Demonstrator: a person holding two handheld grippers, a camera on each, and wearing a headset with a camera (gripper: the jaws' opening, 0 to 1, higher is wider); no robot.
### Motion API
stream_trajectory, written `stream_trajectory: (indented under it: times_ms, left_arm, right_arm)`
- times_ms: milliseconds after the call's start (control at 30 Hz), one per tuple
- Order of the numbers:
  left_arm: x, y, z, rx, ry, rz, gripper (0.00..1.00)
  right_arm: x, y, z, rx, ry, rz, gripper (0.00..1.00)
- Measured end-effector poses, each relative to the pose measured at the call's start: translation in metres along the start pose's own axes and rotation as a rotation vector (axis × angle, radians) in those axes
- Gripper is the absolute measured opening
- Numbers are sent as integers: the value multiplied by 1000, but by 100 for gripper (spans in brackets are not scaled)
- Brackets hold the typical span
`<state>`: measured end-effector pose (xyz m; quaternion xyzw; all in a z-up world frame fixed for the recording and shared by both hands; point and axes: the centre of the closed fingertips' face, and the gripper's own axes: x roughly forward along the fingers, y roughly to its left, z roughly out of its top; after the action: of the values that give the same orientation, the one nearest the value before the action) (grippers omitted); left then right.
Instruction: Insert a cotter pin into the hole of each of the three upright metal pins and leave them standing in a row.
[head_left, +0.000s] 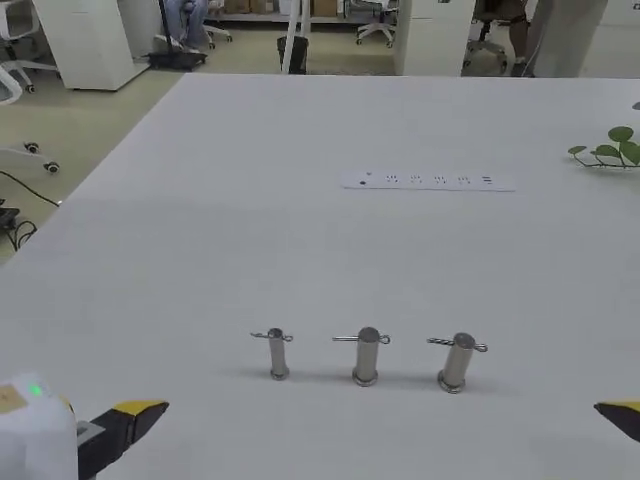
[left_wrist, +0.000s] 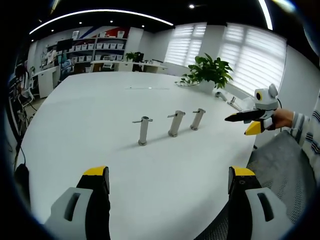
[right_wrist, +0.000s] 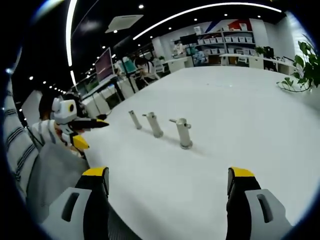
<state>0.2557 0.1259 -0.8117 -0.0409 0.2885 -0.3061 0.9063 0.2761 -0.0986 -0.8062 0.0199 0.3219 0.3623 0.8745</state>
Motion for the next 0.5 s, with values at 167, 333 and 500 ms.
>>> stream_trajectory:
  times_ms: [167,333,500]
  left_arm:
    - [-2,0,-1,4,7,6,99]
    - [-3,-1,-2,8,7,8,99]
    - [-3,-3,-3,10,13,6,99]
  right_arm:
    - [0,3,-8,6,12,-5,100]
    - [0,3,-11,10,18,-9,100]
    - [-2,1,-14,6,34,-17,100]
